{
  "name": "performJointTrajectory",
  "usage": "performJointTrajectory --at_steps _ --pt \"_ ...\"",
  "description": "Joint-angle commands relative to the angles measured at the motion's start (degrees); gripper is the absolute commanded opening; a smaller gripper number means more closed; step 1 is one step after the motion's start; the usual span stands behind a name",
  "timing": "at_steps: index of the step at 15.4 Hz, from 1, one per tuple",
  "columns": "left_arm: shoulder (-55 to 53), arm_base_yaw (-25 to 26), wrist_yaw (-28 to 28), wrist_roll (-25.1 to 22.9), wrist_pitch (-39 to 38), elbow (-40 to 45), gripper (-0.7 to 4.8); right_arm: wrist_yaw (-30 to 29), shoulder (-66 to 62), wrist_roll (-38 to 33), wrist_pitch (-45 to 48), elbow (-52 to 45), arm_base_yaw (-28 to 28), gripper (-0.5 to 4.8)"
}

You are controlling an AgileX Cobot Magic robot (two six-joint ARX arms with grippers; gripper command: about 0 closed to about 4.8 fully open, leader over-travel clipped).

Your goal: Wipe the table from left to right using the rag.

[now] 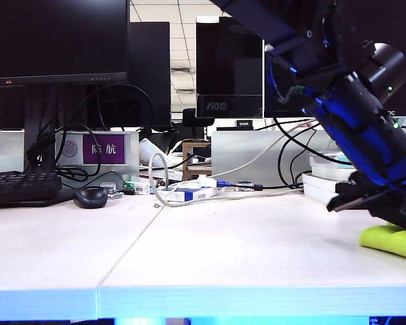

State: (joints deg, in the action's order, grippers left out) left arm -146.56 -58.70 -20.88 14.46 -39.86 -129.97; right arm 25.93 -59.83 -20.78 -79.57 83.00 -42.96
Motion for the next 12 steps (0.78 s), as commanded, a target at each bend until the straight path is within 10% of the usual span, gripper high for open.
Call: performJointTrajectory --at_steps 1,12 --pt "-1.99 -0.57 -1.36 3.32 2.99 0.00 -0.05 1.14 0.57 1.60 0.31 0.15 0.50 -0.06" --pt "-3.04 -2.03 -3.80 8.92 11.93 -0.02 -0.05 2.71 1.95 6.88 0.31 0.15 6.10 -0.06"
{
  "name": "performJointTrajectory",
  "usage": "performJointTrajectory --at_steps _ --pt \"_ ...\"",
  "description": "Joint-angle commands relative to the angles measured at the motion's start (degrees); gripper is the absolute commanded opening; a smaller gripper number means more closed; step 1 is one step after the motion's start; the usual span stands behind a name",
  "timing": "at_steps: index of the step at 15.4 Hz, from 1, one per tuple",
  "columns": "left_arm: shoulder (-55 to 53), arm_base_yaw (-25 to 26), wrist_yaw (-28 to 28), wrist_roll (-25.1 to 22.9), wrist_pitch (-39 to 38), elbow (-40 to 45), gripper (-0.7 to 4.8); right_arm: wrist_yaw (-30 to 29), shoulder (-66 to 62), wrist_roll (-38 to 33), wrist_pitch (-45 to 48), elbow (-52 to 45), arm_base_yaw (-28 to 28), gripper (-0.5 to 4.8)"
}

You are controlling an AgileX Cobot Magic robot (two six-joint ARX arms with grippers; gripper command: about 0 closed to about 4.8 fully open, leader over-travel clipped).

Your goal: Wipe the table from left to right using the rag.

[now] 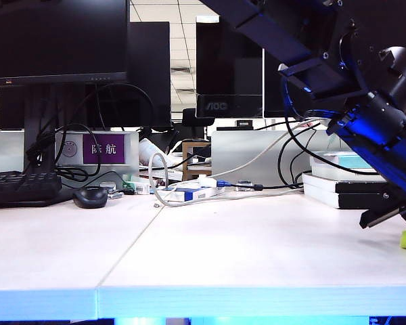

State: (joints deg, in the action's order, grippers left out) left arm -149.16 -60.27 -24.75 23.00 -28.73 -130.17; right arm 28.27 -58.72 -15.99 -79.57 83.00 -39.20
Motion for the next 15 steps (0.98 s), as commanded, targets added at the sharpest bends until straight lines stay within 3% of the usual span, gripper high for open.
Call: performJointTrajectory --at_steps 1,9,15 --pt "-0.44 -0.46 0.04 1.64 1.92 0.17 -0.05 0.33 1.05 3.34 0.31 0.15 4.28 -0.06" --pt "-0.44 -0.46 0.48 2.51 2.25 -1.31 -0.05 0.31 3.63 13.27 0.31 0.09 14.80 -0.06" --pt "-0.46 -0.68 0.59 2.51 3.17 -1.29 -0.05 0.00 3.78 13.51 0.31 0.09 19.52 -0.06"
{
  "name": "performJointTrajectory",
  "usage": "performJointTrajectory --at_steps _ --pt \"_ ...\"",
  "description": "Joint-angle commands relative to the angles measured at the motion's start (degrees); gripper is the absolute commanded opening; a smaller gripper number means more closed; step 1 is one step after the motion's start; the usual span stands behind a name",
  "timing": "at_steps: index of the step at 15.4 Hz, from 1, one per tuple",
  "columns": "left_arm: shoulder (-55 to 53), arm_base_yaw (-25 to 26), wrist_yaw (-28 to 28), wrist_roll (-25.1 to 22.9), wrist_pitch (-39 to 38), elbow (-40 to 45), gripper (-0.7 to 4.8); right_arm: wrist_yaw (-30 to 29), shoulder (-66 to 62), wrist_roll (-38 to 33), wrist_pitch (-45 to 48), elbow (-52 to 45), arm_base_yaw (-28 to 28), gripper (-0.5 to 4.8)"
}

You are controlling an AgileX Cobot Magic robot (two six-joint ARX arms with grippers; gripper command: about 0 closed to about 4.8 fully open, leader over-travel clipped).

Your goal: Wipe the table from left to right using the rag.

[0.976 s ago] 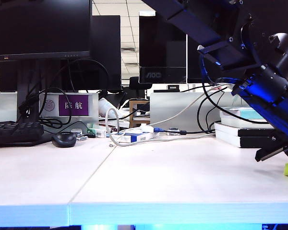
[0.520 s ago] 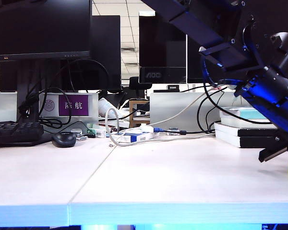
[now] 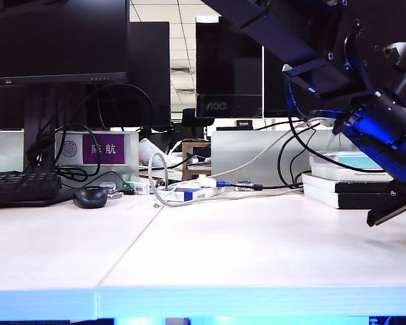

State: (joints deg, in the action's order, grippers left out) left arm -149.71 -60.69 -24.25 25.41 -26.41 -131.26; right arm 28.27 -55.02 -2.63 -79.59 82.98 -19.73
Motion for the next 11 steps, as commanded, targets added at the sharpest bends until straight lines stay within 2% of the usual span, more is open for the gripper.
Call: performJointTrajectory --at_steps 1,4,7,9,10,11 --pt "0.09 -0.26 0.24 0.11 1.18 -0.20 -0.05 -0.02 0.09 0.15 0.33 0.11 0.04 -0.06" --pt "0.09 -0.26 0.11 0.11 1.25 -0.20 0.01 -0.07 0.07 0.15 0.33 0.11 0.04 -0.06" --pt "0.22 -0.26 -2.27 0.13 2.12 -0.46 1.93 -0.09 0.07 0.15 0.33 0.11 0.02 -0.06" --pt "0.22 -0.04 -3.02 0.11 0.09 -2.82 2.51 -0.09 0.09 0.15 0.33 0.11 0.02 -0.06" --pt "0.22 -0.04 -3.67 0.13 -0.17 -4.72 3.15 -0.09 0.09 0.13 0.33 0.11 0.04 -0.06" --pt "0.22 -0.02 -4.76 0.13 -0.79 -7.41 3.50 -0.11 0.09 0.13 0.33 0.11 0.02 -0.06"
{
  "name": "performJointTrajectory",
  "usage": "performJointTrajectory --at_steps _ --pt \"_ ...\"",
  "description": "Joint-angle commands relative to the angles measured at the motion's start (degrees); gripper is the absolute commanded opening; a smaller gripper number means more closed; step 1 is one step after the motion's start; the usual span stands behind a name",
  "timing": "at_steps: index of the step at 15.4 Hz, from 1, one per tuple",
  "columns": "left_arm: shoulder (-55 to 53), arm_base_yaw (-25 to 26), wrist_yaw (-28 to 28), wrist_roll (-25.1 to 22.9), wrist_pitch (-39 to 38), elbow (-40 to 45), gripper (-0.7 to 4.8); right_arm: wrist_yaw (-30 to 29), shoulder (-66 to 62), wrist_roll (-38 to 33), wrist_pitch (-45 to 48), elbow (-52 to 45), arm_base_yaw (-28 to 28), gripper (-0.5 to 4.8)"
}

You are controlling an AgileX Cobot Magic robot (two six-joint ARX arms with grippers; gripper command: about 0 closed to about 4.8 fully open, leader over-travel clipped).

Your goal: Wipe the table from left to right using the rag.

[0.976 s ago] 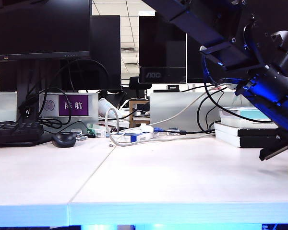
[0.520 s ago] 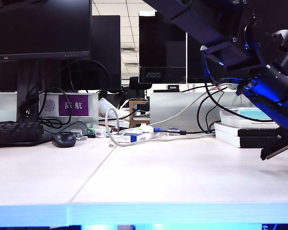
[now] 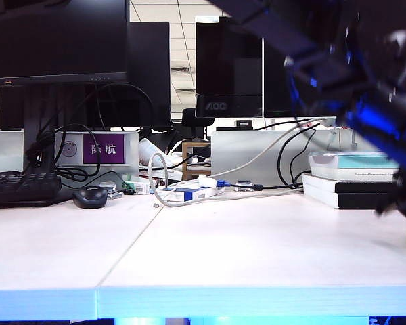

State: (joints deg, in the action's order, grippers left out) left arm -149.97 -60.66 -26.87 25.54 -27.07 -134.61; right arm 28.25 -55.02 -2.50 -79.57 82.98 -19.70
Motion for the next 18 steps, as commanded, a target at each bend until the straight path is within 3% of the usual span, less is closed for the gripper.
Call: performJointTrajectory --at_steps 1,10,13,18 --pt "0.48 -0.07 -2.23 -0.02 -0.74 -5.44 3.52 -0.07 0.09 0.00 0.31 0.11 0.00 -0.06" --pt "1.11 0.35 -5.29 -0.26 -7.41 -18.69 3.55 0.44 0.87 0.02 0.33 0.15 0.04 -0.06" --pt "1.57 0.42 -6.69 -0.07 -8.07 -18.91 4.79 3.02 1.99 0.04 0.33 0.17 0.04 -0.06" --pt "4.13 1.77 -6.78 0.02 -7.80 -18.93 4.79 4.66 4.57 0.02 0.44 0.17 0.04 -0.06"
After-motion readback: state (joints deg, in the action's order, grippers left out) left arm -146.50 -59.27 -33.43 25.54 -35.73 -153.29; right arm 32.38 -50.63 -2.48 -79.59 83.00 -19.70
